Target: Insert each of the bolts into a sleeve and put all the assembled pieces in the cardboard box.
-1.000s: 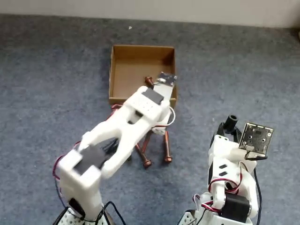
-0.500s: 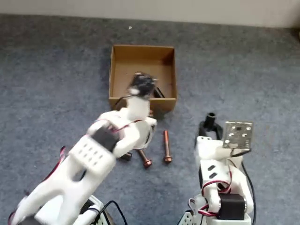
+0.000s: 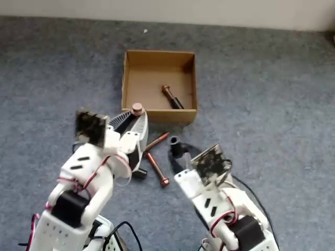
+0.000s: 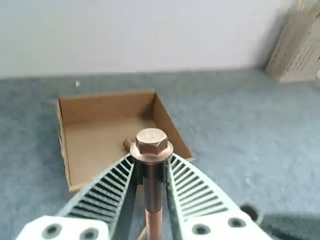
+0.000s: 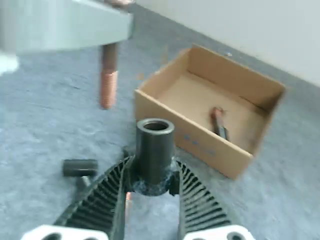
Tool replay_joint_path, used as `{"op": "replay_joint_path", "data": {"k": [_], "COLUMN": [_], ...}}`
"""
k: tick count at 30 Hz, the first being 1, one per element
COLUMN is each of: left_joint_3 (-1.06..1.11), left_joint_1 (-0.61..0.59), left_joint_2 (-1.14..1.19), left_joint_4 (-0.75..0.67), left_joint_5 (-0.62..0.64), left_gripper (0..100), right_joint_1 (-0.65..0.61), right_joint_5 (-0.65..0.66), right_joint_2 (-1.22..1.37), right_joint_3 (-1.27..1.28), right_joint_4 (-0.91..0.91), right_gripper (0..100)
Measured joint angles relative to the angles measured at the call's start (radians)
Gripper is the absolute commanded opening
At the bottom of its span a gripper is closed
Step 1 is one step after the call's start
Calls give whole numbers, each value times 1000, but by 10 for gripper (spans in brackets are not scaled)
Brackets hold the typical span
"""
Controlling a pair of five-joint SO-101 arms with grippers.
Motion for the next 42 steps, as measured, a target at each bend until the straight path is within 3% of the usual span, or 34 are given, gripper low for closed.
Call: {"op": "replay_joint_path", "data": {"k": [6,11,15,24,42], "left_joint_3": [-2,-51,-58,-18,23], "left_joint_1": [-44,-69,-20,147,140], "left_joint_2": [-127,-135,-150,-152,-152], "left_joint_4": [-6,-6,-6,-6,-6], "left_joint_5": [0,0,0,0,0], "left_gripper": [5,5,5,5,5], "right_joint_1": [-124,-147,-150,-150,-83], "right_joint_5": [5,5,5,5,5], "right_joint_2": [5,5,5,5,5], "right_joint_3": [146,236,287,310,310], "right_joint_4": [-215,-394,-489,-508,-508], "right_gripper": [5,5,5,5,5]}}
